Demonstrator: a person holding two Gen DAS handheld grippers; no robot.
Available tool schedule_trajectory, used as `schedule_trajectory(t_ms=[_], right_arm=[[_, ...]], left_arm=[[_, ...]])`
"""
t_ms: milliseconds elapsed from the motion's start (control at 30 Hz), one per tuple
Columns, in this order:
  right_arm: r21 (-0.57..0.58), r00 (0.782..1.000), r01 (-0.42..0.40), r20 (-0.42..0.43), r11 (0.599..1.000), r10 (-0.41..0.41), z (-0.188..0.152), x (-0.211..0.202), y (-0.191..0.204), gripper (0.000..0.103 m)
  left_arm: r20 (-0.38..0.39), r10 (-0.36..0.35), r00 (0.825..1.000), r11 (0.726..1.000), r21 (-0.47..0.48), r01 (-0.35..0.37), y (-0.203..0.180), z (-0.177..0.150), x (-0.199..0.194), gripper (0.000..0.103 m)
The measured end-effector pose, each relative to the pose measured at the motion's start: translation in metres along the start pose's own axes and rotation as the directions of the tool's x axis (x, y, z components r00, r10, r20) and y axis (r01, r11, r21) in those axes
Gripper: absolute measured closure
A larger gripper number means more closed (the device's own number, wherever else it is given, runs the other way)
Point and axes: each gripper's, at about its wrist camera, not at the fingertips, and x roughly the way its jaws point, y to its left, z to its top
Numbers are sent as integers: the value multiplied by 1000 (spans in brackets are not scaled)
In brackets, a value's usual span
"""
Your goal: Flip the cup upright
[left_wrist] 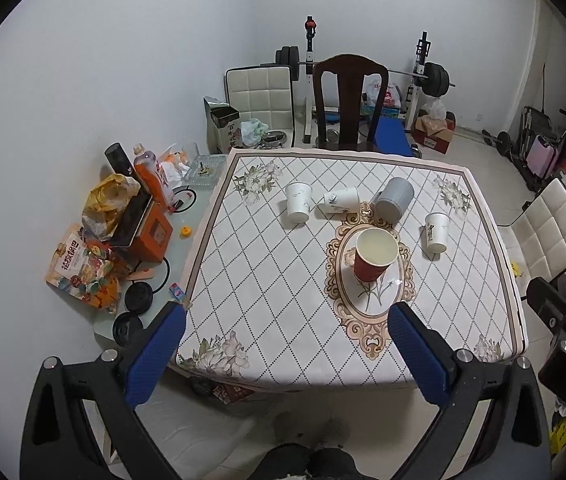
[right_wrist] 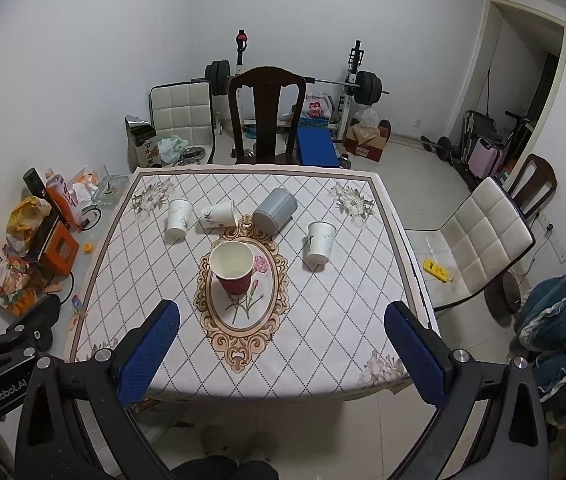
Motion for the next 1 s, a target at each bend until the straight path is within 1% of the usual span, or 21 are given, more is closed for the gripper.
schedule_trajectory(t_ms=[100, 733, 1000], right_arm=[[0, 1000, 0, 2, 1000, 0, 0, 0, 0, 0], [17, 1000, 8, -14, 1000, -8, -6, 13, -5, 0], [37, 1000, 19, -22, 999, -18, -7, 20, -12, 0]], left_arm=[[-1, 11, 1000, 1000, 3, -11, 0, 0, 0, 0], [-2, -2, 1000, 1000, 16, 2, -1, 2, 2, 0], [-2, -12, 1000, 999, 30, 12, -9, 7, 5, 0]])
